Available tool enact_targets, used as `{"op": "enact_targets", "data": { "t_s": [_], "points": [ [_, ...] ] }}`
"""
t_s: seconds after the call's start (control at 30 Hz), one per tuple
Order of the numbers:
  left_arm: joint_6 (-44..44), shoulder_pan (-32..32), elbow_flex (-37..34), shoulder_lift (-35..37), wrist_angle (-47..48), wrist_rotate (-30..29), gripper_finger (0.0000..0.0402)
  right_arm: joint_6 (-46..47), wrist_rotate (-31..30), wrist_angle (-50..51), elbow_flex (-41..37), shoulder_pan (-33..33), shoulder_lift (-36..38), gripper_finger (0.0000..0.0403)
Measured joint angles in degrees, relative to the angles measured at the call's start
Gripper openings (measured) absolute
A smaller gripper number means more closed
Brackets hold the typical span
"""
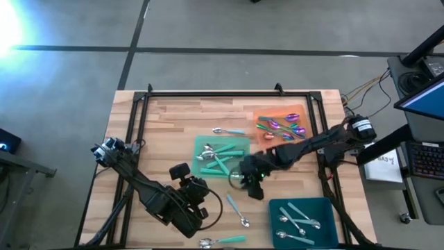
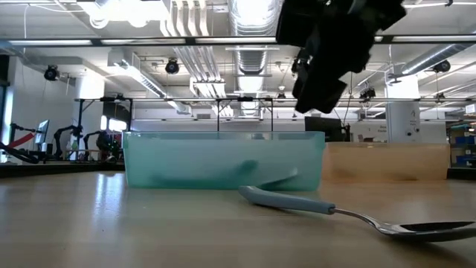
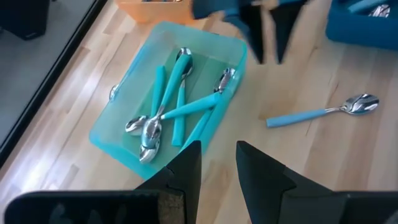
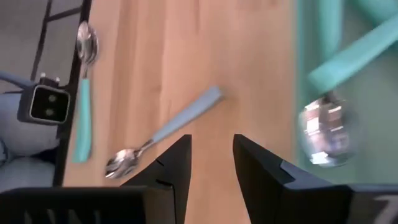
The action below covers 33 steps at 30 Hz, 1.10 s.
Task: Sort silverware by color (type)
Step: Put the blue spoon into the blue bin
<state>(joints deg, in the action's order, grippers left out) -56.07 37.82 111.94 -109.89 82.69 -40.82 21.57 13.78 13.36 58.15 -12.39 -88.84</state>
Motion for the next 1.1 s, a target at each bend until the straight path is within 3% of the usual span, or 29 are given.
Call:
{"op": "enact_targets", "data": {
  "t_s": [0.2, 0.47, 0.7, 1.1],
  "points": [
    [0.0, 0.1, 0.0, 0.0, 1.8, 0.2, 0.0085, 9.2, -14.4, -0.1, 0.0, -6.9, -1.8, 0.0095],
    [0.2, 1.2, -0.1, 0.0, 7.3, 4.9, 0.0085, 20.2, -28.8, -0.7, 0.3, -14.2, -4.4, 0.0096],
    [0.8, 2.8, -0.3, 0.1, 7.4, 6.0, 0.0085, 26.7, -31.9, -0.8, 3.9, -17.7, -9.5, 0.0094],
    [-3.3, 7.8, -0.3, 0.1, 7.3, 6.1, 0.0084, 27.5, -29.8, 0.1, 12.4, -18.5, -20.0, 0.0091]
  ]
}}
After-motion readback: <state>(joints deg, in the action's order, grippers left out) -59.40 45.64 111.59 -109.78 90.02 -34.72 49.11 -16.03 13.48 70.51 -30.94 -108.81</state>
